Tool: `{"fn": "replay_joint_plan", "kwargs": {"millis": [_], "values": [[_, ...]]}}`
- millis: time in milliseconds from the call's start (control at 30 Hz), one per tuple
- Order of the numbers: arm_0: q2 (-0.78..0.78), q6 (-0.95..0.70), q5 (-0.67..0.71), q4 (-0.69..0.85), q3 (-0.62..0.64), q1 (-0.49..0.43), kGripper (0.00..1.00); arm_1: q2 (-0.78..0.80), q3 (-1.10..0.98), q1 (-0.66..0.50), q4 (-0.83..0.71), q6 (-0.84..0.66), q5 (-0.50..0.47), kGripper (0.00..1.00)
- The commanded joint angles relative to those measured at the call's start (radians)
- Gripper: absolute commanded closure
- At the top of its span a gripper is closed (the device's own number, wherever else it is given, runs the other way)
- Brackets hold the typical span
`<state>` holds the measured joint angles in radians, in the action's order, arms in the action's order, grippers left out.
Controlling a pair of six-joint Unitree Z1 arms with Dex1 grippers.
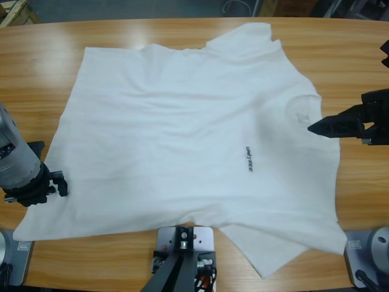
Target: Fold clothes
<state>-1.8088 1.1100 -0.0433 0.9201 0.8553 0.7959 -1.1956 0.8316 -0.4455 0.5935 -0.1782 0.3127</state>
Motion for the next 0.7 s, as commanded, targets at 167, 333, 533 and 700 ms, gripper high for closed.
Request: {"fn": "replay_joint_plan", "kwargs": {"millis": [167,333,533,700], "values": [[-0.016,-0.006,-0.009,-0.035,-0.015,0.019,0.912,0.026,-0.037,-0.01,-0.017,0.002,0.006,0.073],[0.287,-0.011,-0.005,0.005,-0.018,0.017,0.333,0.025,-0.039,-0.01,-0.019,0.002,0.006,0.073],[0.541,-0.24,0.314,0.013,0.016,-0.165,0.331,0.027,-0.04,-0.01,-0.02,0.002,0.008,0.073],[0.582,-0.252,0.471,-0.007,-0.018,-0.258,0.331,0.026,-0.04,-0.01,-0.02,0.002,0.01,0.073]]}}
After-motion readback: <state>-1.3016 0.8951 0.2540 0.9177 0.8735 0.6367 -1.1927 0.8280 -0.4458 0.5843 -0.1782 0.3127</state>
